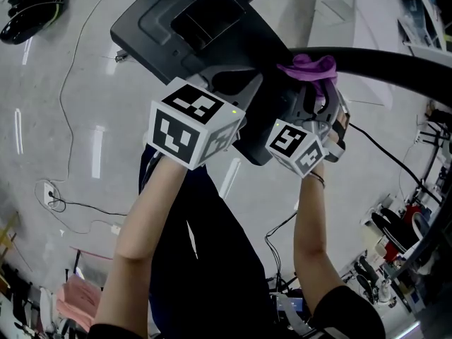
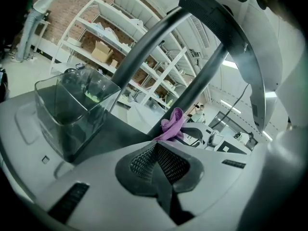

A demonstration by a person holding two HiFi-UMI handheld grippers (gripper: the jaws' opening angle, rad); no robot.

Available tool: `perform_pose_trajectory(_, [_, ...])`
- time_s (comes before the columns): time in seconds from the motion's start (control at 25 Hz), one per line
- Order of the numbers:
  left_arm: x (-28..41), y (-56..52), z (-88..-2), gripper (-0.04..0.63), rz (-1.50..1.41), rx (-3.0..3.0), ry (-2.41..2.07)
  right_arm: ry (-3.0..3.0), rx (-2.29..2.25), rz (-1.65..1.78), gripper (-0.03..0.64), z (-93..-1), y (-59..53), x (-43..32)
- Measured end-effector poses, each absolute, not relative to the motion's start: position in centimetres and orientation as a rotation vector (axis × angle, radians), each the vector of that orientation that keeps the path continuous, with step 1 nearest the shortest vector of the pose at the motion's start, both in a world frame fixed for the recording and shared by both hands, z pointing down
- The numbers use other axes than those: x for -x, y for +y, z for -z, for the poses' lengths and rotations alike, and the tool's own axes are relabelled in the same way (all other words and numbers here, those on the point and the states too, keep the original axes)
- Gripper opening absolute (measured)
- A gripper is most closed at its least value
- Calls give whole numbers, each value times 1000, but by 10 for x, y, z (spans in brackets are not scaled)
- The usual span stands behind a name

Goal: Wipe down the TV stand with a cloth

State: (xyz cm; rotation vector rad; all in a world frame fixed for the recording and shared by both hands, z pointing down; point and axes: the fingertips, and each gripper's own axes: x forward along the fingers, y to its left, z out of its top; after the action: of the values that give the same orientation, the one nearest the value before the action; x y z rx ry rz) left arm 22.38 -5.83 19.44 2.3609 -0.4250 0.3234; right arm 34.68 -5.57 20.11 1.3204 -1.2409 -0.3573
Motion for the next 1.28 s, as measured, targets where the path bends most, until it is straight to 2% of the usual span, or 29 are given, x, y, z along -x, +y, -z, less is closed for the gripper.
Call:
perform_pose_trajectory(0.24, [-213, -59, -190, 8, -320, -2351, -431, -1365, -1375, 255, 106, -193, -58, -331])
perform_pose_trajectory(0.72, [-149, -90, -159, 8, -266, -2365, -507, -1570, -1346, 396, 106, -123, -121, -236])
perform_pose_trajectory(0.92, [-104, -121, -148, 8, -241, -2372, -582, -1680, -1224, 484, 106, -93, -168, -178])
perform_pose_trajectory(1.28, [-37, -181, -154, 8, -240, -2363, -705, -1845, -884, 601, 106, -99, -253, -91])
